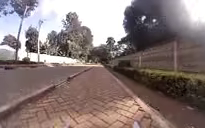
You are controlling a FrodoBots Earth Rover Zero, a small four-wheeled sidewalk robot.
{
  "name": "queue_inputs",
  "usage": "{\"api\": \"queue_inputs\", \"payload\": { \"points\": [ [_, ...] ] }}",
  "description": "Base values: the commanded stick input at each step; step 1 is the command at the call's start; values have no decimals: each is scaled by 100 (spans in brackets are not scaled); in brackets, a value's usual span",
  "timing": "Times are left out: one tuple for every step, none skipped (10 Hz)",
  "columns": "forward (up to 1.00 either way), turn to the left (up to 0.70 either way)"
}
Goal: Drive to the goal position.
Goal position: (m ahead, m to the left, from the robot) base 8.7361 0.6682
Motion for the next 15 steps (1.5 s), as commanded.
{"api": "queue_inputs", "payload": {
  "points": [
    [70,0],
    [70,0],
    [70,0],
    [70,0],
    [70,0],
    [70,0],
    [70,0],
    [70,0],
    [70,0],
    [70,0],
    [70,0],
    [70,0],
    [70,0],
    [70,0],
    [70,0]
  ]
}}
